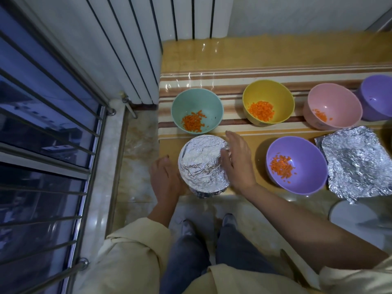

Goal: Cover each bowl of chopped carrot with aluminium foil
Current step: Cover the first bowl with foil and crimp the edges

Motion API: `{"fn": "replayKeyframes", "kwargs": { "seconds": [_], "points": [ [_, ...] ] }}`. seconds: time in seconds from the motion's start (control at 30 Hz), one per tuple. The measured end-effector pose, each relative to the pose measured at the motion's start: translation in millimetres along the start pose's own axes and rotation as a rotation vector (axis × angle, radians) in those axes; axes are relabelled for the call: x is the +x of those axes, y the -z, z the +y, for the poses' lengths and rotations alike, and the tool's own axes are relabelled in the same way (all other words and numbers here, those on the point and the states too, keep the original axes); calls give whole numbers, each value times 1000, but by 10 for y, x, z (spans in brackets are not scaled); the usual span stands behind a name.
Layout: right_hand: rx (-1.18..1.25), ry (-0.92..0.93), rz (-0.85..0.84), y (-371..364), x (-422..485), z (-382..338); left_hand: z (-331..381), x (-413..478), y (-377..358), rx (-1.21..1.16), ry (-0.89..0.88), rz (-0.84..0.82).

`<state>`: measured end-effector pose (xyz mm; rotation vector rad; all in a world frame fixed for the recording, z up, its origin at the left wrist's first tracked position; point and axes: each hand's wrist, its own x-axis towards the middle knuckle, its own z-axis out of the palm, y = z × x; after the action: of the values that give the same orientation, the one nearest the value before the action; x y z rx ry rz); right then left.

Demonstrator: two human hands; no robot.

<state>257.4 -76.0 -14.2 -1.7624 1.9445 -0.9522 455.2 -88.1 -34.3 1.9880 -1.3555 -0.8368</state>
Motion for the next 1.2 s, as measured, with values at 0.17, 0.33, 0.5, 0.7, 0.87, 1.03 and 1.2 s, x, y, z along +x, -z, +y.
{"fn": "replayKeyframes", "kwargs": {
  "seconds": [0.17,0.33,0.5,0.7,0.87,1.03,1.2],
  "points": [
    [-113,539,-226,-133,-338,-398,-13,-179,114,35,34,-7],
    [-219,431,-243,-235,-553,-398,-79,-360,196,-18,84,-72],
    [-316,426,-202,-195,-533,-476,-52,-439,227,-67,131,-155],
    [-403,388,-282,-196,-579,-501,-48,-456,167,-112,189,-223],
    [-375,381,-261,-242,-560,-491,55,-478,192,-66,229,-201],
    [-346,399,-282,-247,-565,-454,116,-449,176,-61,305,-190],
    [-292,375,-299,-262,-562,-437,106,-406,180,-90,329,-224]
  ]
}}
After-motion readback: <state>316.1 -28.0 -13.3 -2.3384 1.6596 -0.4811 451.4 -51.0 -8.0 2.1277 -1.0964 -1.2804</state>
